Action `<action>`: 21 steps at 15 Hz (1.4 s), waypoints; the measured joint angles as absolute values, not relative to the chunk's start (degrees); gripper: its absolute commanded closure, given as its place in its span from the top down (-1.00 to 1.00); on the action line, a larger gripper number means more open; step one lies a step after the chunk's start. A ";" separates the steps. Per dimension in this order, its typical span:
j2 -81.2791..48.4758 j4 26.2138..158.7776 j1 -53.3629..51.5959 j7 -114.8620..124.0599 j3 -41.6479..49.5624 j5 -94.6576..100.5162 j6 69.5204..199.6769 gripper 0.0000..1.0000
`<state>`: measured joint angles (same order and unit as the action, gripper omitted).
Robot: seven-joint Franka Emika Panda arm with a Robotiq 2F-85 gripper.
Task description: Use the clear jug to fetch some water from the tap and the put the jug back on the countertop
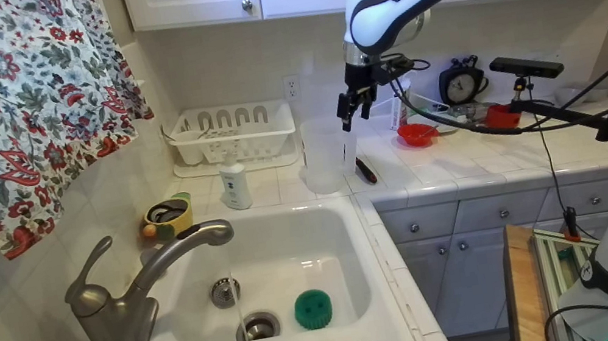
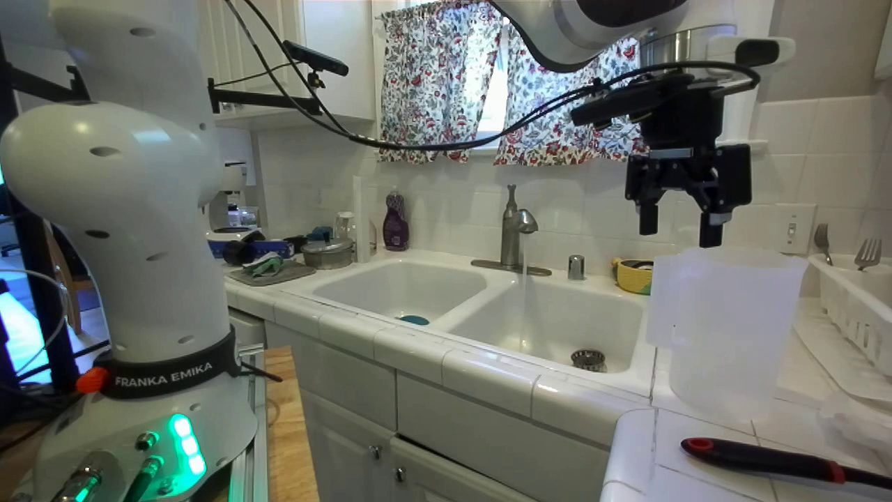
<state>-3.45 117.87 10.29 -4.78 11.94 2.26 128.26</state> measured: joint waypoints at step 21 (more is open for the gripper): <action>-8.09 116.73 10.30 -1.36 11.23 0.97 132.94 0.42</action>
